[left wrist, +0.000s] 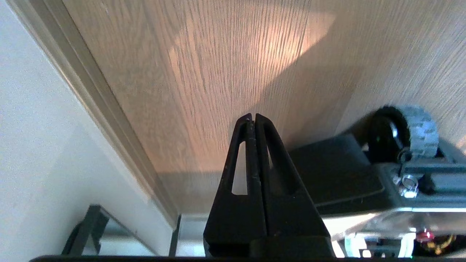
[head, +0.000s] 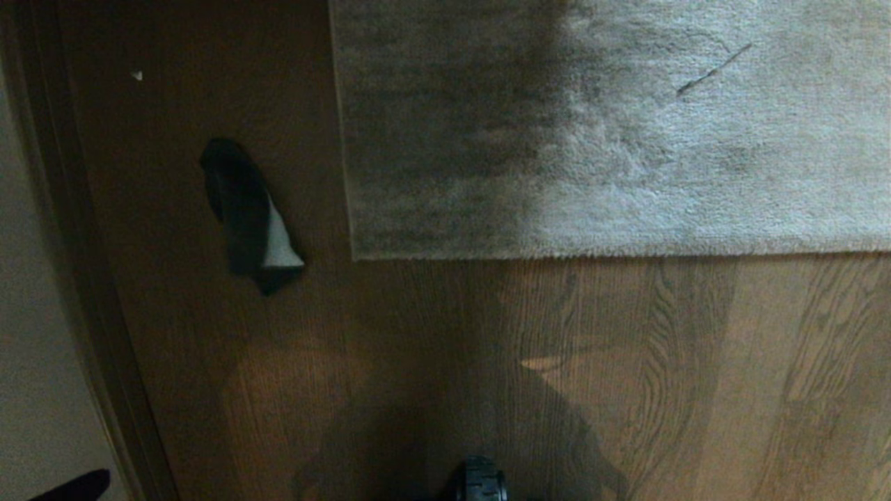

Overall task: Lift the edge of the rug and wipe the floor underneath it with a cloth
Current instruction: Pick up the rag

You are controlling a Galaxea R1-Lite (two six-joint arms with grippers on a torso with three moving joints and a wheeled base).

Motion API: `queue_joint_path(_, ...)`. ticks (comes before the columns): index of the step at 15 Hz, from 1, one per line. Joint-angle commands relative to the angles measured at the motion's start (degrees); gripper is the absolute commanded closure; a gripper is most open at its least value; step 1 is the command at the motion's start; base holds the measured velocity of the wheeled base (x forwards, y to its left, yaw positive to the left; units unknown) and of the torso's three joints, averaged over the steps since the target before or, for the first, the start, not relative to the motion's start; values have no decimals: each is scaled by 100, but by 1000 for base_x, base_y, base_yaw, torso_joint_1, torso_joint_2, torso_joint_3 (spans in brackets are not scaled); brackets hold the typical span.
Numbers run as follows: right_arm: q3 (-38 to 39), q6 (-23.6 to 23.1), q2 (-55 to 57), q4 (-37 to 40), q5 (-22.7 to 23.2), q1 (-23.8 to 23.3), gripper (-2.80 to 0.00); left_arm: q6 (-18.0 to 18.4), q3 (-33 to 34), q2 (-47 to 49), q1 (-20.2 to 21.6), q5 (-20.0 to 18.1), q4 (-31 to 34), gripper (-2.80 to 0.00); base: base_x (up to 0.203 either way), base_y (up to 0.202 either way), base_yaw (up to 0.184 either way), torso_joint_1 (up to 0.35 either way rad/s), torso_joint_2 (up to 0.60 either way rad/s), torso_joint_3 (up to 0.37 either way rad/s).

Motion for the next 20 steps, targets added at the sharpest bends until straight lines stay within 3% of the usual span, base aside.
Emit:
queue_joint_path(1,0,2,-2,-4,-1,2,0,-3,24,226,-1,-8,1,0,0,0,0,0,0,0)
queue_joint_path(14,0,2,-2,-4,-1,2,0,0,140,915,-27,-51,-122,0,0,0,0,0,0,0)
queue_joint_path(15,0,2,-2,-4,-1,2,0,-21,148,939,-27,-51,-122,-280,0,0,0,0,0,0)
queue_joint_path(20,0,2,-2,-4,-1,2,0,-85,318,1315,-38,-87,-447,-280,0,0,0,0,0,0)
